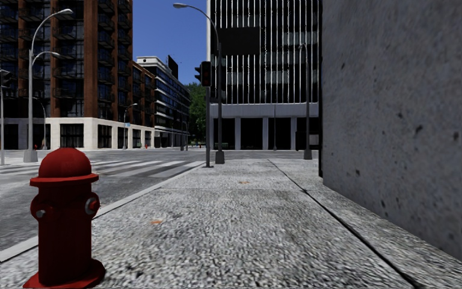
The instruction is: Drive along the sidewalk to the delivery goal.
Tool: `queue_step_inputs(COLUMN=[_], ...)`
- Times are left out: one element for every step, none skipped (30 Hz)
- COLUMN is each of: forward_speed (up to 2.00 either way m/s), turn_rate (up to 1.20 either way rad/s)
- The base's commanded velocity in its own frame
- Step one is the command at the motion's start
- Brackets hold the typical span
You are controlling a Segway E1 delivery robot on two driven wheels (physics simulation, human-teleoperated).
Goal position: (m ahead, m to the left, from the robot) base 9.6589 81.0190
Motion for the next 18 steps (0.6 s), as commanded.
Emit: queue_step_inputs(forward_speed=[1.92,1.92,1.92,1.92,1.92,1.92,1.92,1.92,1.92,1.92,1.92,1.92,1.92,1.92,1.92,1.92,1.92,1.92], turn_rate=[0.00,0.00,0.00,0.00,0.10,0.15,0.15,0.16,0.16,0.16,0.16,0.16,0.16,0.16,0.16,0.16,0.16,0.17])
